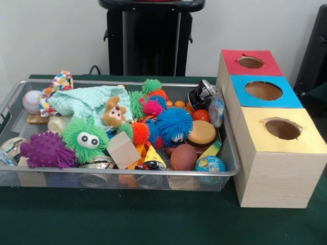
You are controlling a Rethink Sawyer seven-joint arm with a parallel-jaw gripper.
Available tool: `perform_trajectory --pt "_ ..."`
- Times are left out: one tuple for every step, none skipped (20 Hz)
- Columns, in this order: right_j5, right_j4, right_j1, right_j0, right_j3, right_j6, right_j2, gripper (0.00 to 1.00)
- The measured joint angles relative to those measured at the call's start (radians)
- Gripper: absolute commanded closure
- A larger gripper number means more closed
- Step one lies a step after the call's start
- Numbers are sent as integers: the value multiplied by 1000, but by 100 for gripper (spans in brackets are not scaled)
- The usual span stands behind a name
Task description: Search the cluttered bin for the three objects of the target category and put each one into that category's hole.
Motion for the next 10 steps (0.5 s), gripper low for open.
perform_trajectory --pt "-38 0 -5 -2 19 0 0 100" --pt "-51 0 -6 -3 25 0 0 100" --pt "-64 0 -7 -4 31 0 0 100" --pt "-89 0 -6 -7 46 0 0 100" --pt "-114 0 -6 -10 61 0 0 100" --pt "-125 0 -6 -12 69 0 0 100" --pt "-143 0 -5 -16 83 0 0 100" --pt "-151 0 -4 -19 91 0 0 100" --pt "-159 0 -3 -22 99 0 0 100" --pt "-166 0 -2 -24 106 0 0 100"
